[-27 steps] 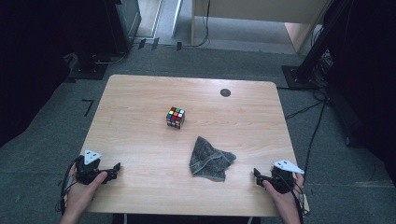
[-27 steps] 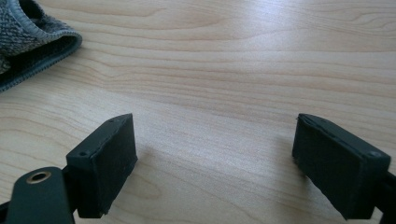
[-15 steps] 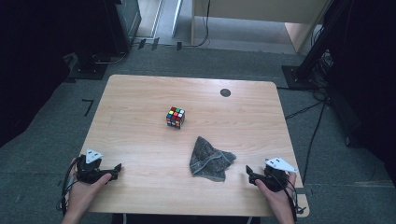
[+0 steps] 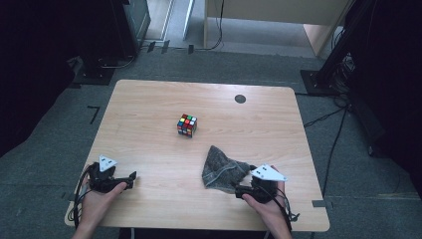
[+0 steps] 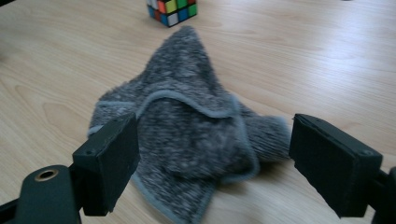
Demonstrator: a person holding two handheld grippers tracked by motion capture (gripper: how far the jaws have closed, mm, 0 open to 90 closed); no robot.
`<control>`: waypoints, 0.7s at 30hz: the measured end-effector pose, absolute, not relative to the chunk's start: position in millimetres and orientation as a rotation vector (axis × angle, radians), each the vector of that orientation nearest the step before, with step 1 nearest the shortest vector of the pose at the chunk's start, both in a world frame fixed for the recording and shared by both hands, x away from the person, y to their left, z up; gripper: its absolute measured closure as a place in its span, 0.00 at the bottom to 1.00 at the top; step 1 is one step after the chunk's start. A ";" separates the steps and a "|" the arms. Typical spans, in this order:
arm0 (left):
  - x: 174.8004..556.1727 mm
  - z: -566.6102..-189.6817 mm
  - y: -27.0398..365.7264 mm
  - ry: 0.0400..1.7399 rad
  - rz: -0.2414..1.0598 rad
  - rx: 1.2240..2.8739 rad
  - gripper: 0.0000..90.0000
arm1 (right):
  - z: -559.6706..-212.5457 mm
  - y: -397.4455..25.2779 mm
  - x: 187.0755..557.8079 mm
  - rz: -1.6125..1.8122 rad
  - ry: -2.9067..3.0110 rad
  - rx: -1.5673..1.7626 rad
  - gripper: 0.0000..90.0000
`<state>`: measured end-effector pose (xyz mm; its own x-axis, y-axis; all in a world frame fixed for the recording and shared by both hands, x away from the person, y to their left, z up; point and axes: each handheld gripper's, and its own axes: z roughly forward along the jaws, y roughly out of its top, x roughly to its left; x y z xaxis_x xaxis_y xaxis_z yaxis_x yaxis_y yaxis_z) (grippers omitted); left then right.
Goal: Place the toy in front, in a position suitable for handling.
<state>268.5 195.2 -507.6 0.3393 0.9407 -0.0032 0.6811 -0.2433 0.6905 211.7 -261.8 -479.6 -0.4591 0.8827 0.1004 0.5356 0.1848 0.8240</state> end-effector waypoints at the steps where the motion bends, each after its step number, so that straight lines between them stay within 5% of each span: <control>1: 268.5 -507.6 195.2 1.414 0.563 2.010 0.02 | -480.7 -257.4 212.8 1.178 2.075 1.325 0.18; 21: 299.0 -486.5 139.5 1.302 0.500 2.006 0.02 | -512.2 -215.7 234.8 1.014 2.144 1.324 0.27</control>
